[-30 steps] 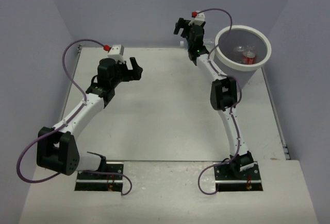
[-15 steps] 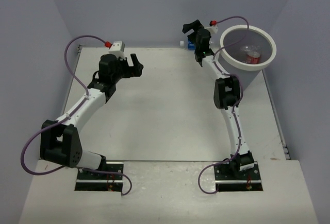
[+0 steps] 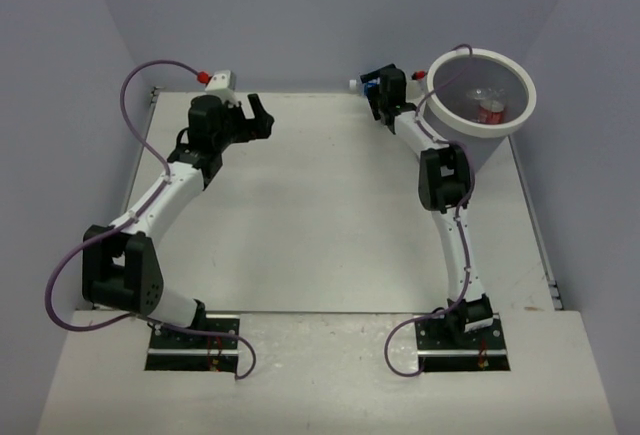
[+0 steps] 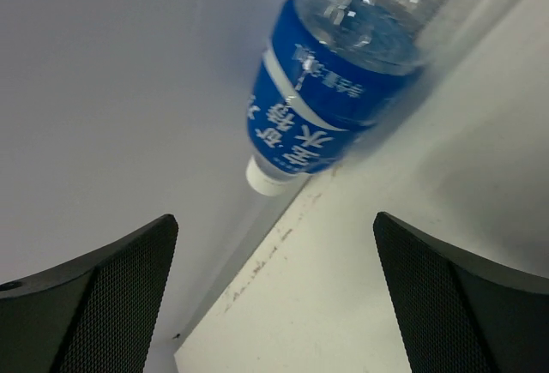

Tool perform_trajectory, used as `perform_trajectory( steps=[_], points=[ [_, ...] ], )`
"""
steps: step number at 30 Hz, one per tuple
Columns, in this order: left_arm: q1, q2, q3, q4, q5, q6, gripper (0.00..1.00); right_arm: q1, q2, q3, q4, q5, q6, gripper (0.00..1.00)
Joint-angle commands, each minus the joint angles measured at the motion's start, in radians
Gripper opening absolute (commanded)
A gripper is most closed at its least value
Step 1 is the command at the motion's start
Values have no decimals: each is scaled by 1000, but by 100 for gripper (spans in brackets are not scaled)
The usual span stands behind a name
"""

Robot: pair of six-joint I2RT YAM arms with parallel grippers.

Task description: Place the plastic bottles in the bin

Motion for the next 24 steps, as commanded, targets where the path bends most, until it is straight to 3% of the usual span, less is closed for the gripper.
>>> perform_trajectory(
  steps=[1, 5, 11, 18, 22, 24],
  points=[
    [21, 4, 50, -3, 15, -18, 100, -24, -21, 28, -202, 96, 176, 99],
    [30, -2, 53, 1, 20, -24, 100, -34, 50, 127, -261, 120, 319, 99],
    [38, -6, 78, -6, 14, -15, 100, -47, 235, 304, -87, 98, 407, 99],
    [44, -5, 87, -5, 3, -29, 100, -39, 222, 289, -81, 111, 373, 99],
    [50, -24, 97, -12, -2, -38, 100, -13, 119, 144, -159, 208, 457, 99],
    [54, -41, 107, -26, -6, -31, 100, -26, 181, 279, -232, 232, 462, 99]
  ],
)
